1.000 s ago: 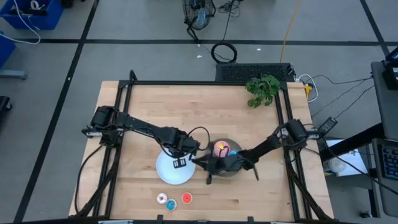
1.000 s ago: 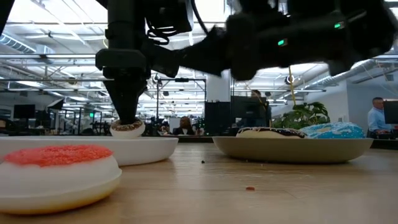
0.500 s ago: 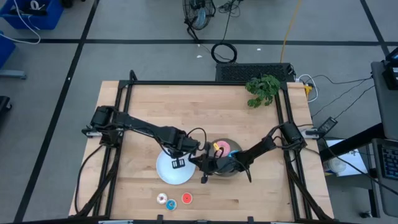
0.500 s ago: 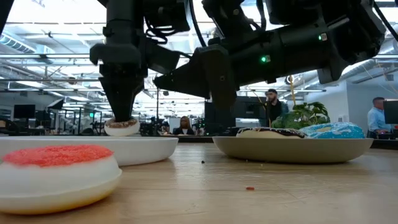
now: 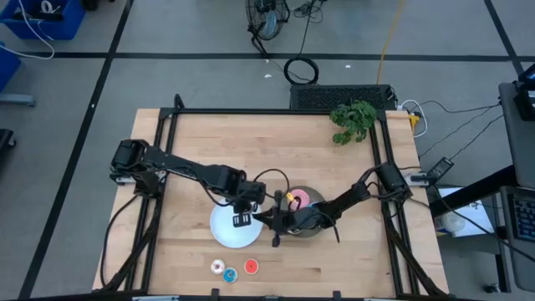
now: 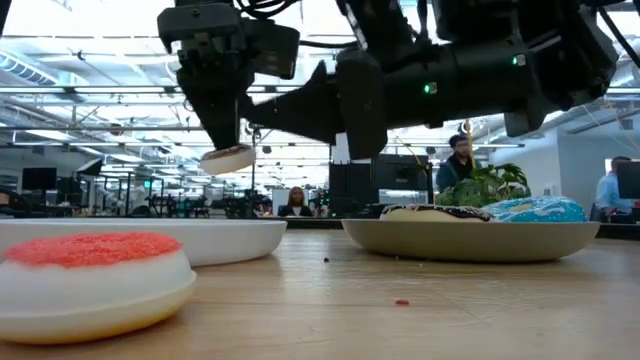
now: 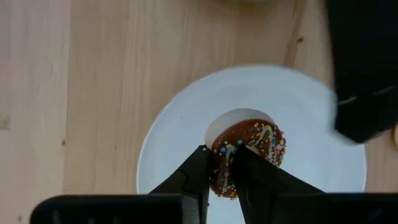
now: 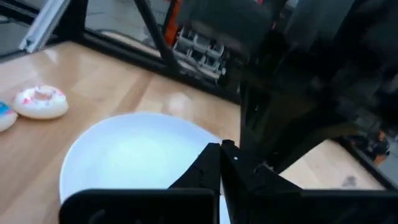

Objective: Pick & Place donuts
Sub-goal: Put the small brown donut on the white plate

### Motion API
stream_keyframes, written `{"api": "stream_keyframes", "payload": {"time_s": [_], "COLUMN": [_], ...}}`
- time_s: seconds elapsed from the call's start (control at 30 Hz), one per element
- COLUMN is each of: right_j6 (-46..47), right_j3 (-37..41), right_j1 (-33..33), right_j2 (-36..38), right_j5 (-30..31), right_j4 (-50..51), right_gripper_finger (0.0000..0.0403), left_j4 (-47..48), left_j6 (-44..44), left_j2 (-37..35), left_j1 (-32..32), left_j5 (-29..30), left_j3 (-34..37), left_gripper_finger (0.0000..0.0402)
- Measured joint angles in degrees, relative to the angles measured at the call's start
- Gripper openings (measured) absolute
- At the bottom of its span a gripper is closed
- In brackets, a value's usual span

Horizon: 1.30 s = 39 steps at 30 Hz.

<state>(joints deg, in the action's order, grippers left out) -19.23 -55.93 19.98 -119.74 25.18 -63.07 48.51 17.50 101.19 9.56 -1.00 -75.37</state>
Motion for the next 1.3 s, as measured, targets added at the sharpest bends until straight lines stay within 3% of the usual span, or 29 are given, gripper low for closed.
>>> {"api": "stream_keyframes", "payload": {"time_s": [0.53,0.73,1.03,1.3], "right_j6": [6.79,6.72,8.15,10.87], "right_j3": [-0.02,-0.02,-0.04,-0.62], "right_j1": [-3.57,-3.42,-3.48,-3.95], "right_j2": [0.00,0.00,0.00,-1.27], "right_j5": [-6.57,-6.34,-8.00,-10.44], "right_j4": [5.77,5.27,6.87,7.63], "right_gripper_finger": [0.0000,0.0000,0.0000,0.0000], "left_j4": [-2.83,-2.04,-10.52,-13.68], "left_j6": [0.65,1.05,4.53,5.99], "left_j2": [0.00,0.00,0.11,0.09], "left_j1": [2.70,2.69,2.69,2.69], "left_j5": [-0.41,0.39,-1.58,-1.15], "left_j3": [0.02,0.10,9.55,11.10], "left_gripper_finger": [0.0069,0.0069,0.0069,0.0069]}}
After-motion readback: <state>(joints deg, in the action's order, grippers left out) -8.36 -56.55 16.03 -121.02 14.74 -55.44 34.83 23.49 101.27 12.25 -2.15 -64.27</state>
